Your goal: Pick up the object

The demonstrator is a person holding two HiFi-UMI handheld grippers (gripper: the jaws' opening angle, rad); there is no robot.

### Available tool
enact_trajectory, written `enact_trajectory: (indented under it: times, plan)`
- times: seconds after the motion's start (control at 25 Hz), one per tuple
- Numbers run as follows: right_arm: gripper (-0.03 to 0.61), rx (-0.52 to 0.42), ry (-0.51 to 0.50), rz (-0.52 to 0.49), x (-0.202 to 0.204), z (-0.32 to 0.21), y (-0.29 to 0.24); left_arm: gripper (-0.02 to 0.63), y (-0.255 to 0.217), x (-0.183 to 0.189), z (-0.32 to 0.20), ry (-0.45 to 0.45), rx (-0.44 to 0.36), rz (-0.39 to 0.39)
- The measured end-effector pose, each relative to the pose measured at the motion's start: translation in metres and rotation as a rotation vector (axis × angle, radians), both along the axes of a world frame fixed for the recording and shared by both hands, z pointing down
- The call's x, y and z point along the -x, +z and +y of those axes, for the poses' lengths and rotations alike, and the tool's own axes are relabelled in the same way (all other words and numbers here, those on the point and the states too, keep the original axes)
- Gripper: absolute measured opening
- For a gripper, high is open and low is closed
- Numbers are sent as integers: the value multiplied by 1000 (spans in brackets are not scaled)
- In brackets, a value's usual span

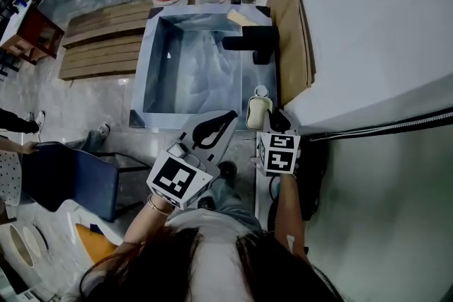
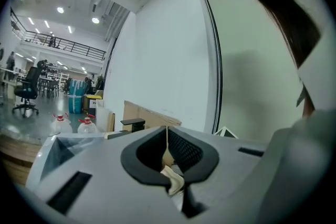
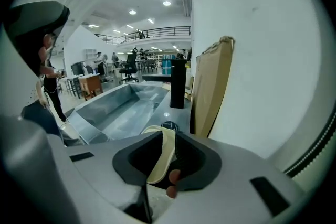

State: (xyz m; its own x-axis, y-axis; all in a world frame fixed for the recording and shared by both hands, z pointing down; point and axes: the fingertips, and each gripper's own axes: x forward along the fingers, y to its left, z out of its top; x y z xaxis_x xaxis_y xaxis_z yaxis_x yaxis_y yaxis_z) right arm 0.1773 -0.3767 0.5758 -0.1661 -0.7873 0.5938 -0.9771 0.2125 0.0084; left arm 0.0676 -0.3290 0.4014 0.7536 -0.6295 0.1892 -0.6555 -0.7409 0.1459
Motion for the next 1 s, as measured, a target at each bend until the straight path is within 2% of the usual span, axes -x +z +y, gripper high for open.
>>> enact_trajectory:
  times: [0.64, 0.84, 1.0]
  plan:
    - [77, 155, 70, -27, -11, -15, 55, 9, 25, 3, -24, -6, 59, -23]
    - [67, 187, 91, -40, -11, -16, 57, 9, 24, 5, -26, 7, 19, -34]
    - [47, 194, 113, -81, -12, -17, 57, 9, 28, 8, -23, -21, 69, -29]
